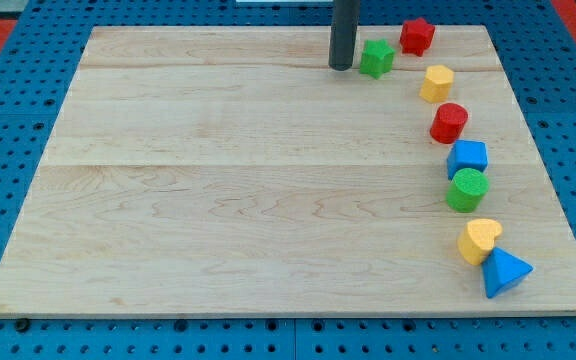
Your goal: Slide the green star above the yellow hexagon
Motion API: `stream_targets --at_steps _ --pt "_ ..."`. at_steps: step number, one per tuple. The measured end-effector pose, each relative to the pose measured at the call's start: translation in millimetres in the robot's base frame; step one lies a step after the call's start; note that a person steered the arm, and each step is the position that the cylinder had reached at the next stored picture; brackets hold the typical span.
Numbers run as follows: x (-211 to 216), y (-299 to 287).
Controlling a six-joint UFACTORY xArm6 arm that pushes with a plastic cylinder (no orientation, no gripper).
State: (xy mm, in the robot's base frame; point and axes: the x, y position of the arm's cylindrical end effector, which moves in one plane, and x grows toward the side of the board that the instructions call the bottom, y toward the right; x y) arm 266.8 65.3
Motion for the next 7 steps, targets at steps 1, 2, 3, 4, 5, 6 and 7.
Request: stream_targets --at_steps 1,2,3,4,5,6,7 --pt "-7 -3" --pt "-17 15" --pt "-17 18" --pt "-4 29" --pt "-1 46" --pt "-1 63" --pt "-1 74"
